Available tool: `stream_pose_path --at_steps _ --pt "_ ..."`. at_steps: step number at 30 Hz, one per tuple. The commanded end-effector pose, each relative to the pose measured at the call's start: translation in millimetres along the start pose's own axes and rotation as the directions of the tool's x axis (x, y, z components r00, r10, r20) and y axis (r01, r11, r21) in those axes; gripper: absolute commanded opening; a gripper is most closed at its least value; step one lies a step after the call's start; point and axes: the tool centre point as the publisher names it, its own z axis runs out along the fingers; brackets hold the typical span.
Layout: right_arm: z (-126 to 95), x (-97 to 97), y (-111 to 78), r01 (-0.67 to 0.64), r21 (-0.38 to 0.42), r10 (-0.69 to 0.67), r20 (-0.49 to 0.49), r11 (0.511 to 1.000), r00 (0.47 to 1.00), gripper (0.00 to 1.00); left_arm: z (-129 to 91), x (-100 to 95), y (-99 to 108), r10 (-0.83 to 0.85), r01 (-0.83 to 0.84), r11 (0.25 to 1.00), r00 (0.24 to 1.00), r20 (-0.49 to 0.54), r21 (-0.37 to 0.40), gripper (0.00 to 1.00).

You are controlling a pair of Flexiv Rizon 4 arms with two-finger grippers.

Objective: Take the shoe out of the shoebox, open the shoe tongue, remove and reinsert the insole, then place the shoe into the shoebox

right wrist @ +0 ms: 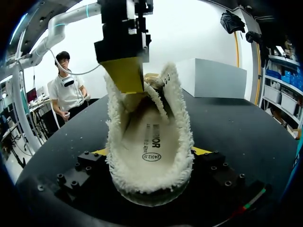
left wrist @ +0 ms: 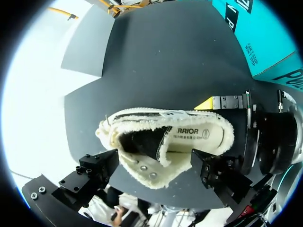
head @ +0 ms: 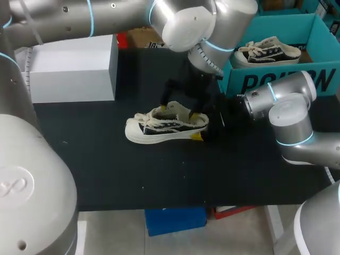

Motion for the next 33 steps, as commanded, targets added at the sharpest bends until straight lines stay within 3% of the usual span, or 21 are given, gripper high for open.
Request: stream_pose_path --at_steps 1,11,12,14,33 --pt "4 -1.8 -1.8 -0.002 0.002 0.002 -0.001 1.000 1.000 0.00 15 15.7 -6 0.002 -0.001 1.000 0.997 0.075 -0.013 1.00" --pt "4 -1.8 -1.8 -0.002 0.002 0.002 -0.001 1.000 1.000 0.00 36 17.1 -9 0.002 0.001 1.000 0.991 0.137 -0.026 1.00" --pt "4 -1.8 -1.8 -0.002 0.002 0.002 -0.001 1.000 1.000 0.00 37 16.1 -10 0.001 0.003 1.000 0.990 0.141 -0.029 0.74" --pt "4 -1.8 -1.8 -0.002 0.002 0.002 -0.001 1.000 1.000 0.00 39 14.4 -11 -0.001 0.006 0.999 0.990 0.144 -0.031 0.00" --pt "4 -1.8 -1.8 -0.002 0.002 0.002 -0.001 1.000 1.000 0.00 38 -3.3 -12 -0.007 0.011 1.000 0.990 0.142 -0.023 0.00"
